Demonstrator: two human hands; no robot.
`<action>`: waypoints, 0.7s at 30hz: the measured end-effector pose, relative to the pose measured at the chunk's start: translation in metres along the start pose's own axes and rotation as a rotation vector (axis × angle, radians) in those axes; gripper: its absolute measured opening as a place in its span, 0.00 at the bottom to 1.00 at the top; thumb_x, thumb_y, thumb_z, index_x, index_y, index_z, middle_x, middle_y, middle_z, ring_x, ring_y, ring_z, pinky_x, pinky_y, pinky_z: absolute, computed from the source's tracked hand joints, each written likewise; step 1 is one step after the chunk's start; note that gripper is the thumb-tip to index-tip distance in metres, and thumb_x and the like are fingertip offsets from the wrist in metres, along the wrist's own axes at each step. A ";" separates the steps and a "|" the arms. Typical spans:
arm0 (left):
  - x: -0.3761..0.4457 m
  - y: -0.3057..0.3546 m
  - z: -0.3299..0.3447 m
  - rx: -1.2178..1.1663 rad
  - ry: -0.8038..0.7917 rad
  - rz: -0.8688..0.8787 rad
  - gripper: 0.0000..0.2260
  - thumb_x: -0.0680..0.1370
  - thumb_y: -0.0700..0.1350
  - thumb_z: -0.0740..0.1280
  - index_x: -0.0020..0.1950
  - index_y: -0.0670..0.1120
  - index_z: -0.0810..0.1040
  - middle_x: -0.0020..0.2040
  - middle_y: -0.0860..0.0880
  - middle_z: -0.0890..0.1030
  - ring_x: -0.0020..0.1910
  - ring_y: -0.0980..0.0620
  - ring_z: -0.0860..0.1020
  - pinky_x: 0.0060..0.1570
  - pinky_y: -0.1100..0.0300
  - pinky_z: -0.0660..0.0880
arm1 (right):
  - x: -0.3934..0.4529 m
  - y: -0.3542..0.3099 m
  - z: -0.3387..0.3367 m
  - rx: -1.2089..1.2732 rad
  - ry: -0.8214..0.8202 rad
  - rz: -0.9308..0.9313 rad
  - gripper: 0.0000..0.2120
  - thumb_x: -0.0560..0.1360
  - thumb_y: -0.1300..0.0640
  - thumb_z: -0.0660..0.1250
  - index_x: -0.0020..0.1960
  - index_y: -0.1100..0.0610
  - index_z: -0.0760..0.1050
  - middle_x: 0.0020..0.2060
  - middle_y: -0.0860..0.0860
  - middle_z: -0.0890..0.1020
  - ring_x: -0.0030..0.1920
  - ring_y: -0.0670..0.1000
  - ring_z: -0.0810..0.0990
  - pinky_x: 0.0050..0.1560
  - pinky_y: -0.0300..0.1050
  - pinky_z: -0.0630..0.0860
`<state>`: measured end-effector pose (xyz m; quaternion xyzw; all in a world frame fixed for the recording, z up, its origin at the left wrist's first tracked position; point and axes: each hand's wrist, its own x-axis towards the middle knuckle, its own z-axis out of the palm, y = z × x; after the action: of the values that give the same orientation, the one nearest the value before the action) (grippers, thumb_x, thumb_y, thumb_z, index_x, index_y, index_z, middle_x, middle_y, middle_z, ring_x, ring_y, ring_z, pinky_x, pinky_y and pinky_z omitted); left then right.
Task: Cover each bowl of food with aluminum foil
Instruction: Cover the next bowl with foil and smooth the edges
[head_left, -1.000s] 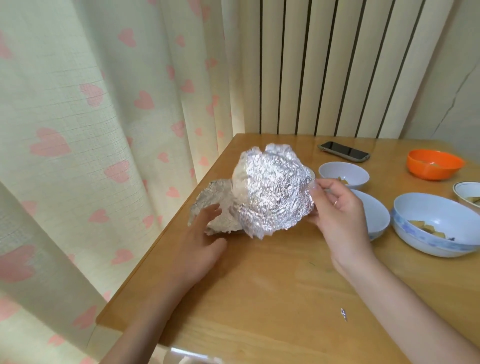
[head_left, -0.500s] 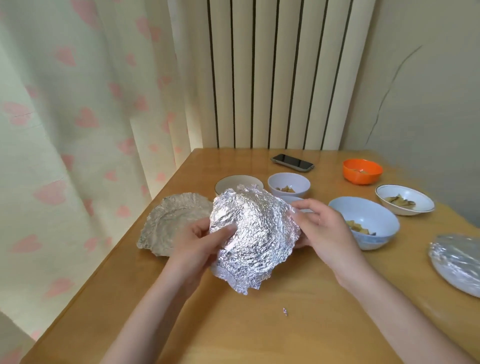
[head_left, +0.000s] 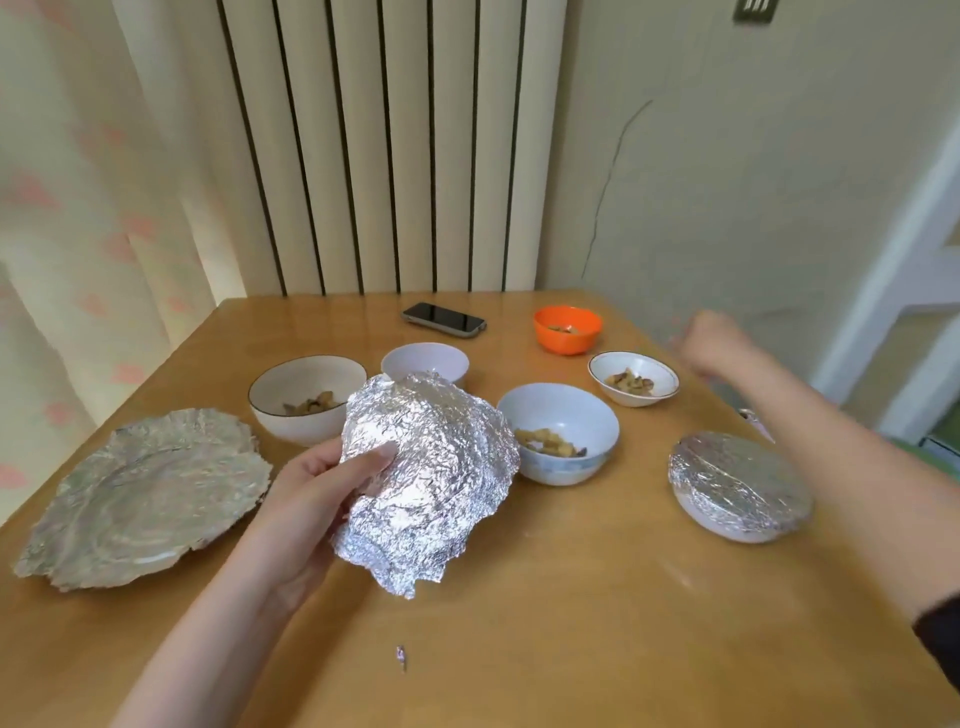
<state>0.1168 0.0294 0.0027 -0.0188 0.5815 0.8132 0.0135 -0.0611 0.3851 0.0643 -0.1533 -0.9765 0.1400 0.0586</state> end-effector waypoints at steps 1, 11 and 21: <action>0.003 0.001 0.006 0.006 -0.010 -0.001 0.10 0.70 0.40 0.69 0.48 0.37 0.82 0.41 0.39 0.85 0.35 0.46 0.84 0.32 0.58 0.80 | 0.004 -0.001 0.003 -0.024 -0.092 0.038 0.06 0.78 0.66 0.58 0.46 0.66 0.73 0.36 0.61 0.77 0.34 0.56 0.74 0.34 0.46 0.74; 0.017 -0.006 0.022 0.079 -0.010 -0.056 0.08 0.69 0.41 0.74 0.44 0.38 0.82 0.43 0.38 0.84 0.38 0.43 0.82 0.37 0.55 0.80 | 0.028 0.016 0.045 0.713 -0.379 0.447 0.10 0.82 0.67 0.51 0.42 0.67 0.65 0.21 0.61 0.76 0.13 0.50 0.72 0.12 0.37 0.67; -0.014 0.026 0.014 0.063 -0.046 0.080 0.17 0.66 0.47 0.79 0.51 0.40 0.84 0.47 0.40 0.84 0.41 0.45 0.83 0.42 0.53 0.81 | -0.077 -0.022 -0.040 0.976 -0.305 -0.029 0.08 0.78 0.68 0.59 0.46 0.59 0.74 0.23 0.54 0.78 0.18 0.44 0.75 0.19 0.32 0.70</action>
<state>0.1293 0.0343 0.0325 0.0234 0.6065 0.7947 -0.0050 0.0118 0.3511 0.1036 -0.0723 -0.7968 0.5996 -0.0179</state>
